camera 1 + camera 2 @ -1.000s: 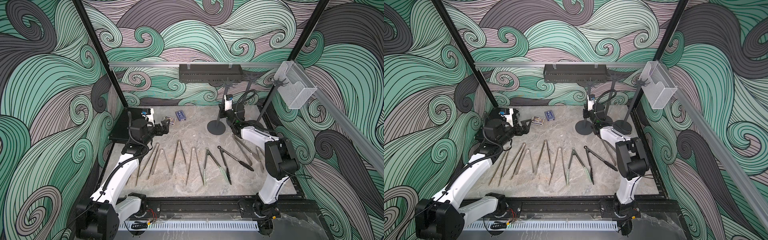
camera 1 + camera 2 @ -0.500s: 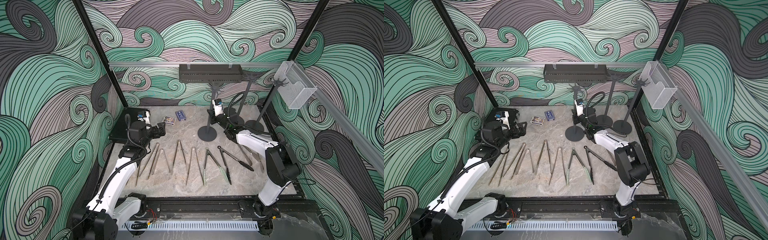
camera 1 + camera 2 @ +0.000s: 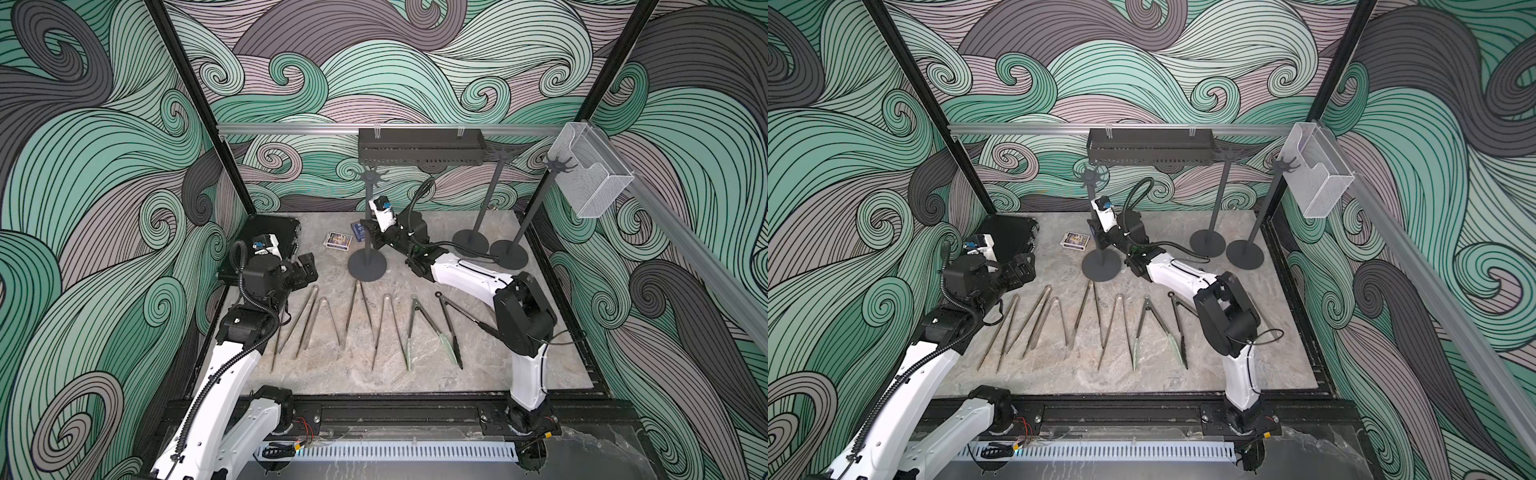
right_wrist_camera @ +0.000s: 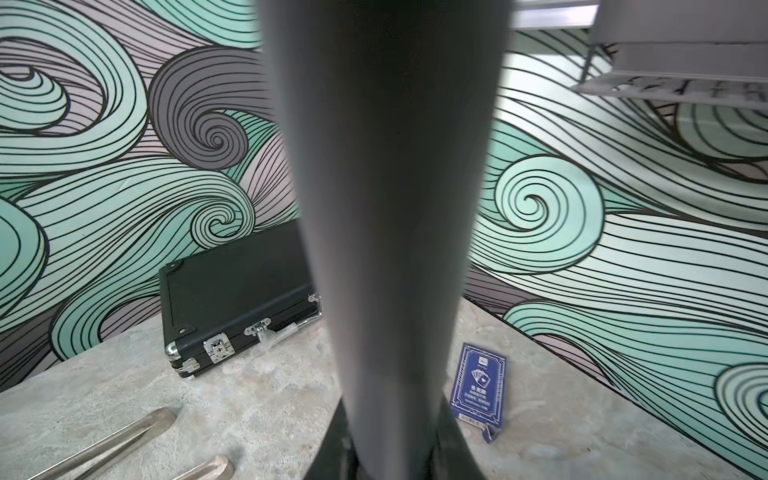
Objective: Hang food tongs on kitchen utensil racks
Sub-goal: Move the rack to the center of the board.
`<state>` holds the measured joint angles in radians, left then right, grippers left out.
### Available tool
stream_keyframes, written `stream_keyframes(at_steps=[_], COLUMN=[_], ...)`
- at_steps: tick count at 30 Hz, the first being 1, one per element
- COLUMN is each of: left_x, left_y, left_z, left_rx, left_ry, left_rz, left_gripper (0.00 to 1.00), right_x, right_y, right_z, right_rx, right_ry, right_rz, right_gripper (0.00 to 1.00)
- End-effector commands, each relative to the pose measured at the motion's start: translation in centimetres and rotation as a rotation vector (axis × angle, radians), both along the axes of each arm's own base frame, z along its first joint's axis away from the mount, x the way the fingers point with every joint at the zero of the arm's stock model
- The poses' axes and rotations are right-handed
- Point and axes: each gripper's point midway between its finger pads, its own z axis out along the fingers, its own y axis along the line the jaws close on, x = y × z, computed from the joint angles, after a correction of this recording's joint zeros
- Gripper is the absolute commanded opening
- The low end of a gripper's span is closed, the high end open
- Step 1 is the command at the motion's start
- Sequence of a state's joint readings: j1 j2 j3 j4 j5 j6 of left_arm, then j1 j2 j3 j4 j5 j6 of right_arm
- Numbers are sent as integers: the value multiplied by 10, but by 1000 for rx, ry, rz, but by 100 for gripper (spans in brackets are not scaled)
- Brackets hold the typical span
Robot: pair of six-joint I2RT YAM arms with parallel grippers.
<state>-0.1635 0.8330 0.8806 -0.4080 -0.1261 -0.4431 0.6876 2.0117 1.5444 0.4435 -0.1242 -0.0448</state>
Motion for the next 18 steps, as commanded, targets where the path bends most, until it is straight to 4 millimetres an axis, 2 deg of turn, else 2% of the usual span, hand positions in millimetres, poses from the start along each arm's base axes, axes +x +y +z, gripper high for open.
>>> stream_keyframes(at_steps=[1,10,13,18], left_x=[-6,-8,-9,-10], left_y=[-12,-21,-22,-23], left_z=[-4,-19,-18,-17], left_rx=[-41,-61,-55,-51], left_ry=[42,68,68,64], left_rz=[-54,-106,-113,-124], left_gripper=[98,99,99,99], right_x=[3,4,2,-2], right_y=[15,64,70,66], right_z=[58,53,57,66], right_rx=[84,79,85,97], right_ry=[-150,-138,-145,-147], right_rz=[33,117,125,121], right_gripper=[0,0,0,0])
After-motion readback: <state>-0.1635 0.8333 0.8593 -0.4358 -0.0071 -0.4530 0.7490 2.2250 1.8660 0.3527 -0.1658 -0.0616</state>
